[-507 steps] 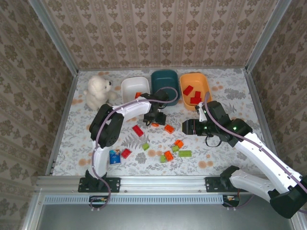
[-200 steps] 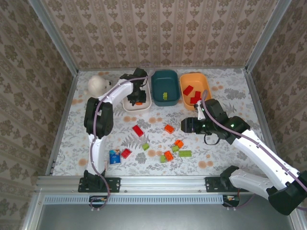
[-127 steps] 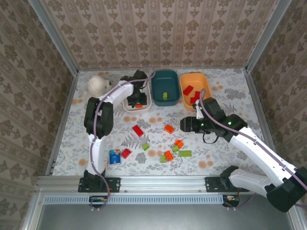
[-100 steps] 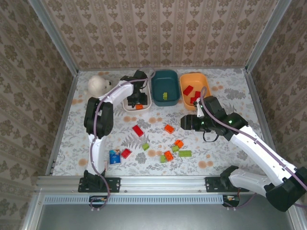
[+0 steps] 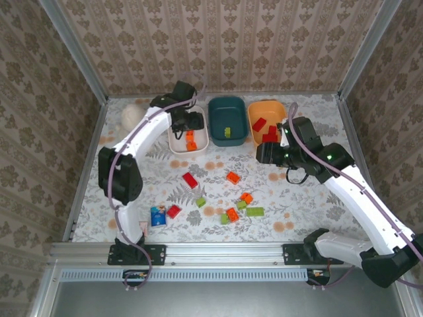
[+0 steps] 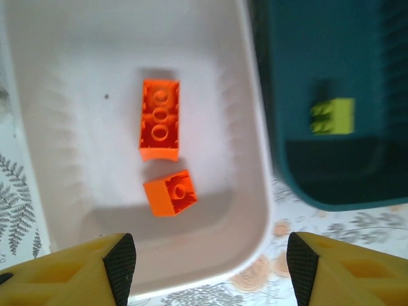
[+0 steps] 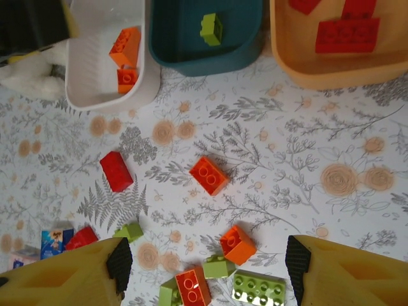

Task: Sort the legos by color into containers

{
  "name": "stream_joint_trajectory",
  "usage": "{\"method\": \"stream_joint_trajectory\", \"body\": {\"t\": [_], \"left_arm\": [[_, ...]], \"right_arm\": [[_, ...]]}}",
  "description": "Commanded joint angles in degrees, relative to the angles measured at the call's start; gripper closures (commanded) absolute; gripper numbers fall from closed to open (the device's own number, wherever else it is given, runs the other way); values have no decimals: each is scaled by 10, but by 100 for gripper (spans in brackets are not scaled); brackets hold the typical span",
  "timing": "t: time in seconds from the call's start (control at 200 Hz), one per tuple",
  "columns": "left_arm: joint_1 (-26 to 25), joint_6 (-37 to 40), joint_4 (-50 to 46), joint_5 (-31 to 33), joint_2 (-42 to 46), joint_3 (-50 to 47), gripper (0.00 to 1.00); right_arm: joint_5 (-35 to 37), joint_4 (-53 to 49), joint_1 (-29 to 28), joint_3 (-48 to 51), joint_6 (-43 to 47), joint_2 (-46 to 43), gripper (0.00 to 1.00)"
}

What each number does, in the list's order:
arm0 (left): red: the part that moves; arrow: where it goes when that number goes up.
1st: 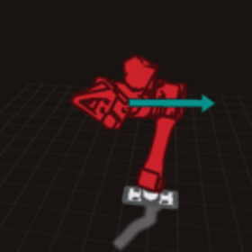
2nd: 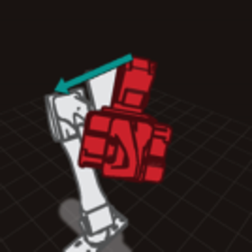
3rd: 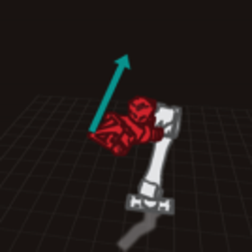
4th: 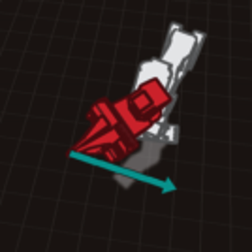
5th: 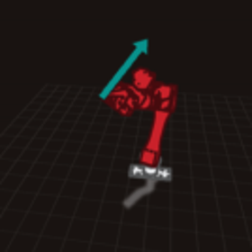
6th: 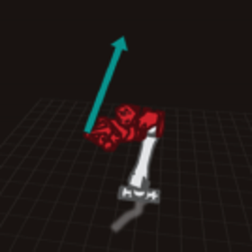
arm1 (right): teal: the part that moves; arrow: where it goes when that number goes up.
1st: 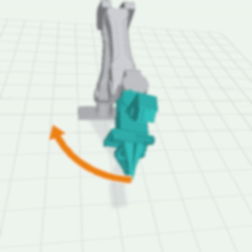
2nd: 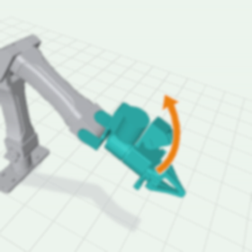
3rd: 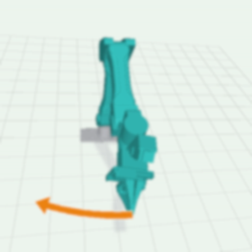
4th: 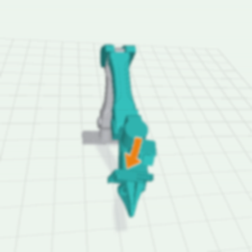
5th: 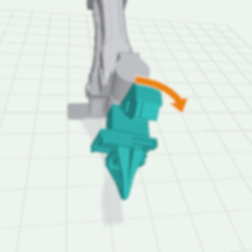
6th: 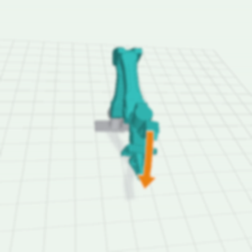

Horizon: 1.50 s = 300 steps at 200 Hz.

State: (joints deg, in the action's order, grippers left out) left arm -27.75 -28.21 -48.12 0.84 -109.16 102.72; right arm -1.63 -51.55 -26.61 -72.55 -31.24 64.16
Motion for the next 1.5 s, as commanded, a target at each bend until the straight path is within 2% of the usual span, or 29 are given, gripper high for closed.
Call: {"method": "stream_joint_trajectory", "body": {"t": [0.0,0.255,0.505,0.69,0.875,1.125,1.385,1.495], "left_arm": [[-11,-12,24,-19,72,-35,33],[-40,-44,52,-37,226,-197,34],[-92,-103,66,-11,368,-378,34],[-122,-135,41,23,452,-456,34],[-122,-150,17,43,512,-480,34],[-124,-151,6,40,520,-478,34],[-124,-149,11,37,515,-475,34],[-125,-150,18,36,508,-476,34]], "right_arm": [[33,-65,2,-29,-2,13,32],[15,-80,-23,2,-4,21,35],[-19,-16,-100,51,-11,125,31],[-13,-5,-164,66,4,193,29],[-11,-13,-186,105,-24,205,29],[2,-40,-187,163,-34,192,28],[42,-88,-204,174,-8,219,18],[41,-65,-211,178,-6,235,14]]}}
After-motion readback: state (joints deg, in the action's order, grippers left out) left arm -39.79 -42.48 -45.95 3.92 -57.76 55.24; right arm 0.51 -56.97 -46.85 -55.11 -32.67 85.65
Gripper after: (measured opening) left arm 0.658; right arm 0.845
